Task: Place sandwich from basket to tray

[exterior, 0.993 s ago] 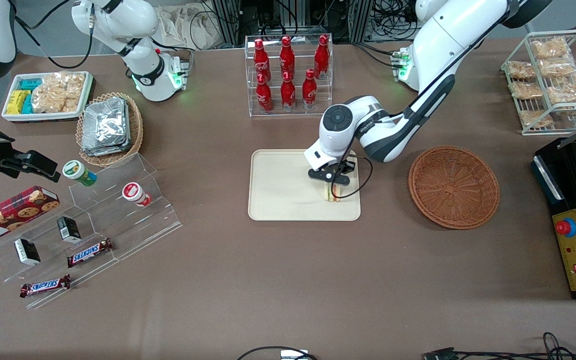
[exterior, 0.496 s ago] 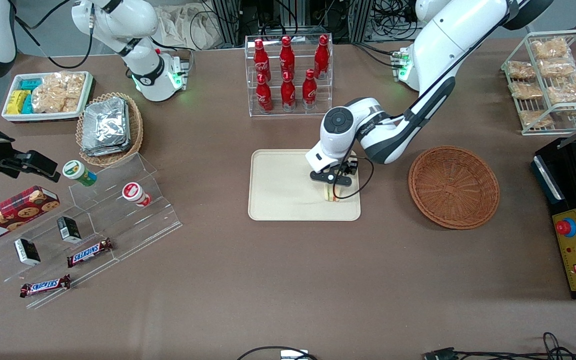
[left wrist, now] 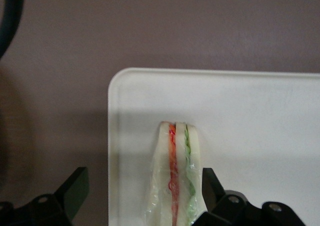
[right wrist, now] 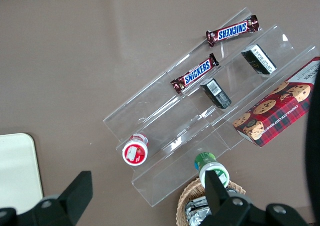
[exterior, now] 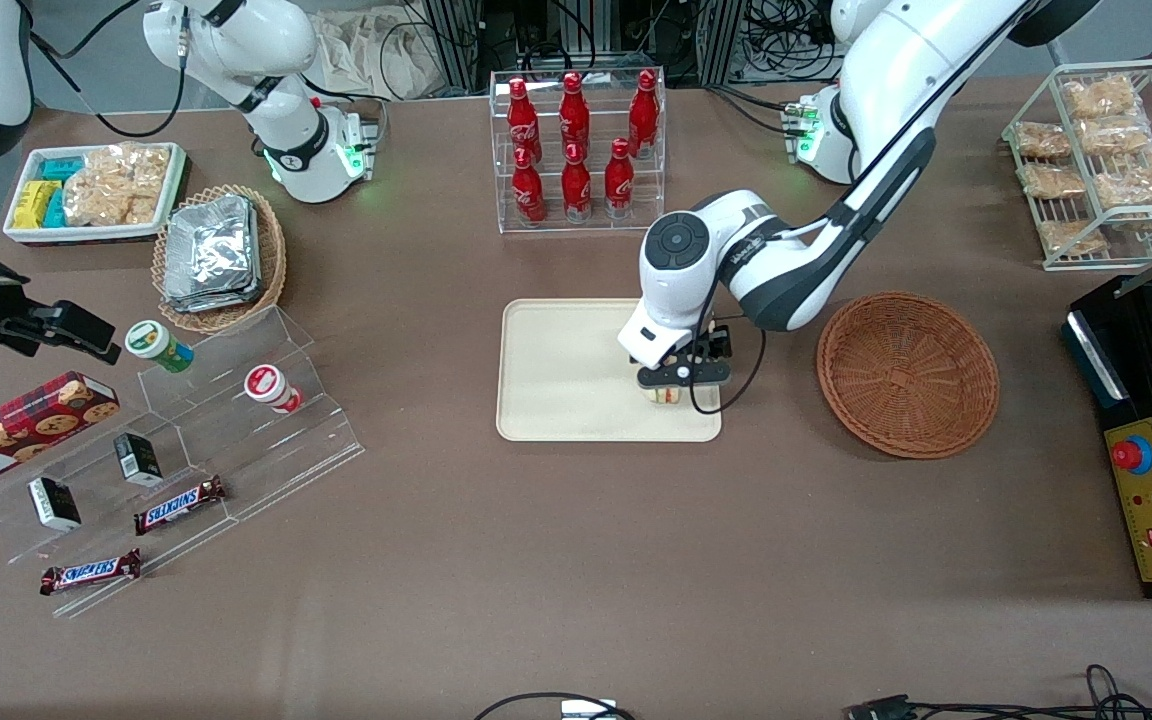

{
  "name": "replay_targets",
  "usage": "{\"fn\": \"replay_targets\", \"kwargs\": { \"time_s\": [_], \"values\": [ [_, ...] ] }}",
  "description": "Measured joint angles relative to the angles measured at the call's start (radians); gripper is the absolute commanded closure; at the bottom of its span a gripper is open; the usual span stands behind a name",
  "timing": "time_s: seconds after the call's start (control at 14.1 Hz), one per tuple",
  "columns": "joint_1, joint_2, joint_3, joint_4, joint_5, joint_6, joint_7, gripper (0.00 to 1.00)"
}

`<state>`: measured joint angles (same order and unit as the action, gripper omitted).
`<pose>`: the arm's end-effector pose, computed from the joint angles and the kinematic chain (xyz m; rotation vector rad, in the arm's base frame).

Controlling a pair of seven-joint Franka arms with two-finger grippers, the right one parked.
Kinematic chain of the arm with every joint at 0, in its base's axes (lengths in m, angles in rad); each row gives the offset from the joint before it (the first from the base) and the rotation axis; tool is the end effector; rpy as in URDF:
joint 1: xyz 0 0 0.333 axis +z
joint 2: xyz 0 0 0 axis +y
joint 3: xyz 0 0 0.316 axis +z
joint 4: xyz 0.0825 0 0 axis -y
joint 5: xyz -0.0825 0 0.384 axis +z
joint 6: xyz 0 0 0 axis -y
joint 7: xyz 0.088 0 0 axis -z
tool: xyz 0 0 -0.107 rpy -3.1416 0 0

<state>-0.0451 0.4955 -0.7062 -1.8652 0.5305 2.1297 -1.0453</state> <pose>0.4891 -0.3874 0.2971 -3.0077 -0.0507 -0.0678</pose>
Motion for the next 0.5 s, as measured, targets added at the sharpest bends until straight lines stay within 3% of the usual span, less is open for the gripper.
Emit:
{"fn": "replay_targets", "kwargs": {
  "time_s": [0.21,0.5],
  "values": [
    [0.026,-0.025,0.001,0.105,0.0,-0.097,-0.005,0.0],
    [0.112,-0.062,0.001,0.147,0.0,-0.106,-0.005,0.0]
  ]
}}
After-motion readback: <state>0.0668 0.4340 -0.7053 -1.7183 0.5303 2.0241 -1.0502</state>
